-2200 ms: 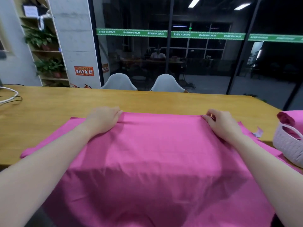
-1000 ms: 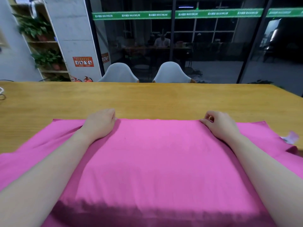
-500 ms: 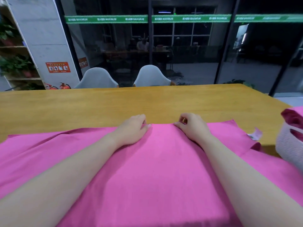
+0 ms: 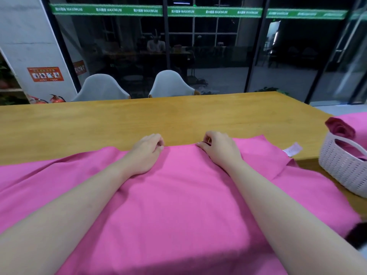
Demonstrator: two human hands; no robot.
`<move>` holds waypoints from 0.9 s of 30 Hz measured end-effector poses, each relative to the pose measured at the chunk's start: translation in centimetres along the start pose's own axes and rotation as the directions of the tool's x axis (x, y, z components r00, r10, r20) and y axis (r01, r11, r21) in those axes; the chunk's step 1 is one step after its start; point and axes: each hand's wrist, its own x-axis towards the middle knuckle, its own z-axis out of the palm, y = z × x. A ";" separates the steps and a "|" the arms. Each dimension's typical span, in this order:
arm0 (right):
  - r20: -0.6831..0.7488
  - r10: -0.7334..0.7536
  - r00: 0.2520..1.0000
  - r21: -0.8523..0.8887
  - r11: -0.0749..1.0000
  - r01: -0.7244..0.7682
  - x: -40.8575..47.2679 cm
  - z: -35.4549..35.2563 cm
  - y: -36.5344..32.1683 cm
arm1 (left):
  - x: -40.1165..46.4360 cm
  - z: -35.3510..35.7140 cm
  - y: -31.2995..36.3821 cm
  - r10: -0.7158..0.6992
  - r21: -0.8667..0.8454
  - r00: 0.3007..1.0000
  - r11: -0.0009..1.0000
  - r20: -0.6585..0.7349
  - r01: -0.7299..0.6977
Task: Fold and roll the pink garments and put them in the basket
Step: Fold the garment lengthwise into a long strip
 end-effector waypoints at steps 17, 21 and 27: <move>0.045 -0.176 0.983 -0.366 0.913 0.180 -9.0 -5.4 -0.7 | -3.7 -2.7 -1.4 -0.063 0.158 0.998 0.986 0.013 0.060; 0.085 -0.144 0.986 -0.273 0.948 0.162 -11.5 -8.2 0.4 | -2.5 -2.3 1.0 -0.110 0.263 0.992 0.961 0.063 0.090; 0.198 -0.085 0.977 -0.254 0.958 0.135 -12.4 -11.2 3.2 | 1.0 1.2 7.4 0.019 0.240 0.986 0.969 0.167 -0.059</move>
